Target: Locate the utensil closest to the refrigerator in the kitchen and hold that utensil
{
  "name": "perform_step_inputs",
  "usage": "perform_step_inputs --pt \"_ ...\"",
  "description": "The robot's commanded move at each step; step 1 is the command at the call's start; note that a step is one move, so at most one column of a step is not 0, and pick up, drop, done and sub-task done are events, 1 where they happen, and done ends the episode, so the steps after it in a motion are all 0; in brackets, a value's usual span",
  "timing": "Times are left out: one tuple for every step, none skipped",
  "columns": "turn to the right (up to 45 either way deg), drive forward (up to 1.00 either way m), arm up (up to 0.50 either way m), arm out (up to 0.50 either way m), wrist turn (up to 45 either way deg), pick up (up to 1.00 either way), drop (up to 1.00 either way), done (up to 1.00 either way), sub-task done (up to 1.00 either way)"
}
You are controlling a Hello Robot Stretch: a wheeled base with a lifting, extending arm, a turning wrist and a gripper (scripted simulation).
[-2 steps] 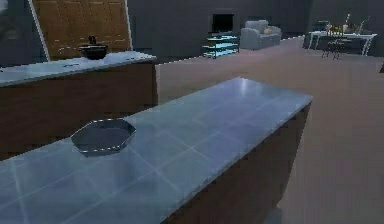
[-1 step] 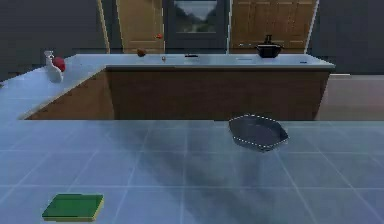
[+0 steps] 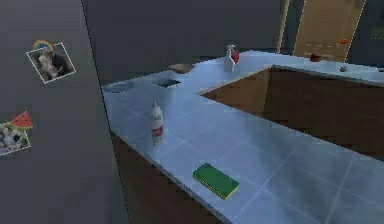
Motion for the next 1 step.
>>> perform_step_inputs --pt "-24.0 0.0 0.0 0.0 0.0 0.0 0.0 0.0 0.0"
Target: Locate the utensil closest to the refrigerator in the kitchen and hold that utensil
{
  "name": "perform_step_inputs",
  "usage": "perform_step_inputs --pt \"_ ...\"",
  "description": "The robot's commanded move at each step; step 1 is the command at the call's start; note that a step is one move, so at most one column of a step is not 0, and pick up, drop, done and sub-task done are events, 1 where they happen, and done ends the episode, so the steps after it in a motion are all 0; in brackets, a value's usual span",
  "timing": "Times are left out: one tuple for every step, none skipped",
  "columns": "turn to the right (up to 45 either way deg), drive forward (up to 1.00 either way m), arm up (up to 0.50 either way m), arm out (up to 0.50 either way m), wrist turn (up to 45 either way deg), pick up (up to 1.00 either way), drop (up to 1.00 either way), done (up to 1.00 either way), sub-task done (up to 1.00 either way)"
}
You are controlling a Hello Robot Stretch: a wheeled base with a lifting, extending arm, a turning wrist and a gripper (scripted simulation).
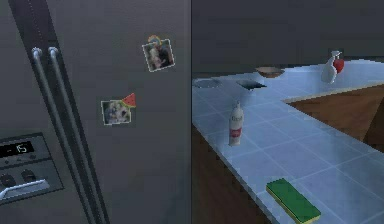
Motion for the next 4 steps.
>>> perform_step_inputs --pt "0.0 0.0 0.5 0.0 0.0 0.0 0.0 0.0 0.0" --pt "0.0 0.0 0.38 0.0 0.0 0.0 0.0 0.0 0.0" --pt "0.0 0.0 0.0 0.4 0.0 0.0 0.0 0.0 0.0" --pt "0.0 0.0 0.0 0.0 45.0 0.0 0.0 0.0 0.0"
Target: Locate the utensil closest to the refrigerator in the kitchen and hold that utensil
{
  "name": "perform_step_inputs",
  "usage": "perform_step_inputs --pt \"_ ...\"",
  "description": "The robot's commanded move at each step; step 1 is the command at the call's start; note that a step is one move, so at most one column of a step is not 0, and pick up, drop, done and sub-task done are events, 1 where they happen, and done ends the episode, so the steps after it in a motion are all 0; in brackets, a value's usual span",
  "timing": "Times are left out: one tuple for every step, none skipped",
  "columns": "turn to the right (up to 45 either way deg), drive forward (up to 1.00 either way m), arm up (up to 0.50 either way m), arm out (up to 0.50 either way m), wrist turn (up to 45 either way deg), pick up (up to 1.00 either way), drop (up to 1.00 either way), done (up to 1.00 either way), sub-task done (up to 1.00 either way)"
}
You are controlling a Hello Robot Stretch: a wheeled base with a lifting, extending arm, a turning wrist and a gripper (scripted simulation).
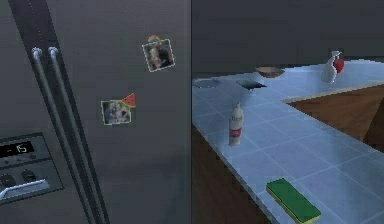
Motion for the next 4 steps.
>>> perform_step_inputs --pt "0.0 0.0 0.0 0.0 45.0 0.0 0.0 0.0 0.0" --pt "0.0 0.0 0.0 0.0 45.0 0.0 0.0 0.0 0.0" --pt "0.0 0.0 0.0 0.0 33.0 0.0 0.0 0.0 0.0" --pt "0.0 0.0 -0.12 0.0 0.0 0.0 0.0 0.0 0.0"
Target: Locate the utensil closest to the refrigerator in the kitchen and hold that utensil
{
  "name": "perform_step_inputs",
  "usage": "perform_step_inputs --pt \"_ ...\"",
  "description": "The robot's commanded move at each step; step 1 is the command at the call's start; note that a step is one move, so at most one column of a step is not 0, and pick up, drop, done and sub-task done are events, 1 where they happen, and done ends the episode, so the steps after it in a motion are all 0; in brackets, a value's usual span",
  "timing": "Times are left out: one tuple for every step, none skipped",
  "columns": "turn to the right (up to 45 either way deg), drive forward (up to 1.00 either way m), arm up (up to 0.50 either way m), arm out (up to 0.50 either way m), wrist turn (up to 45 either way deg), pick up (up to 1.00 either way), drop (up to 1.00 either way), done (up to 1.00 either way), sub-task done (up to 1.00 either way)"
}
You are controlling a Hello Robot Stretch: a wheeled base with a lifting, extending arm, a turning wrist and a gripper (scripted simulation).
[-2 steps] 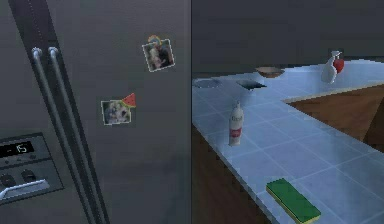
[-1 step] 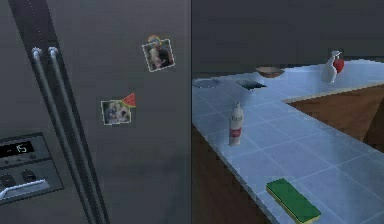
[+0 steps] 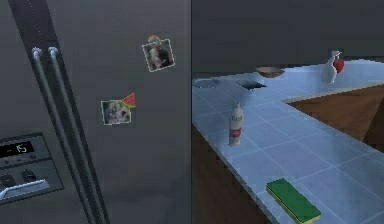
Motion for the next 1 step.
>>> perform_step_inputs --pt "0.0 0.0 0.0 0.0 0.0 1.0 0.0 0.0 0.0"
